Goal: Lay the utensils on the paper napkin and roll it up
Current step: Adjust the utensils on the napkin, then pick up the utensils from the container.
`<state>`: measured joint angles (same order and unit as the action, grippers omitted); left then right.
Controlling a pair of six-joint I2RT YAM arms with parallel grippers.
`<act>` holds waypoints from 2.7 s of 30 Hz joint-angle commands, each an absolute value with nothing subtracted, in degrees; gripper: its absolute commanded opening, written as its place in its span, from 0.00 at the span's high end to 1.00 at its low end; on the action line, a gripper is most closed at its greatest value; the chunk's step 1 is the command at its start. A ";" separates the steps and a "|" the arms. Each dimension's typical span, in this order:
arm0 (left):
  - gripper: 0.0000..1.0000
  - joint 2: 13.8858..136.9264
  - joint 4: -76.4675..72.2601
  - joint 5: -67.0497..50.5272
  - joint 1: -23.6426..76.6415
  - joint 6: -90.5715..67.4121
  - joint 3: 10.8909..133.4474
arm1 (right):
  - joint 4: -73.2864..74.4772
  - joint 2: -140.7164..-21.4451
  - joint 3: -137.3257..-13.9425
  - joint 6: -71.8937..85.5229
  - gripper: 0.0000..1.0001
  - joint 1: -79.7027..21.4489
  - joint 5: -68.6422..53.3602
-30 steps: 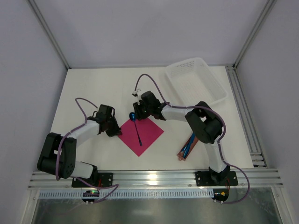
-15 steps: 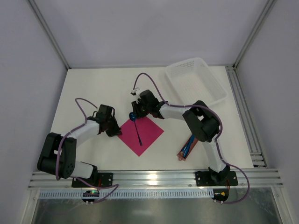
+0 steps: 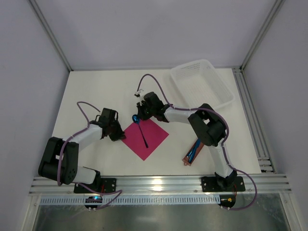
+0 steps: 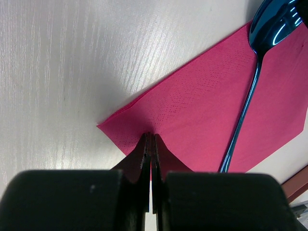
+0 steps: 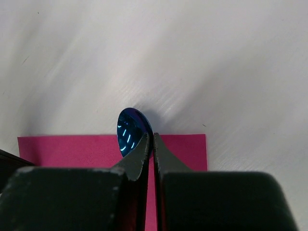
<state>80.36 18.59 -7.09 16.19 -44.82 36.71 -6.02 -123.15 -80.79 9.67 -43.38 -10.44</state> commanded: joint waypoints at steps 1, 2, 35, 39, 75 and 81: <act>1.00 80.16 18.37 -4.66 16.35 -44.82 34.89 | -7.82 -122.26 -81.21 10.46 0.96 -42.81 -7.92; 1.00 79.98 18.37 -4.57 16.35 -44.82 34.89 | -8.34 -122.08 -80.95 11.16 0.96 -42.63 -7.82; 1.00 78.84 18.99 -3.43 16.26 -45.00 34.45 | -14.50 -116.02 -71.10 14.33 0.96 -41.13 -2.55; 1.00 78.75 19.16 -3.34 16.26 -45.09 34.37 | -13.97 -116.28 -71.63 13.80 0.96 -40.87 -2.81; 0.25 55.65 26.81 -17.22 16.35 -39.73 44.65 | 37.43 -76.95 -59.09 46.39 0.65 -40.69 28.65; 0.03 53.79 26.19 -20.56 16.35 -39.11 42.72 | 46.66 -63.74 -47.66 56.50 0.66 -39.29 30.94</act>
<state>54.41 26.44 -16.80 16.27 -40.80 42.61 38.61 -67.13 -51.59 48.05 -39.92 27.18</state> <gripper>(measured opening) 0.961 0.345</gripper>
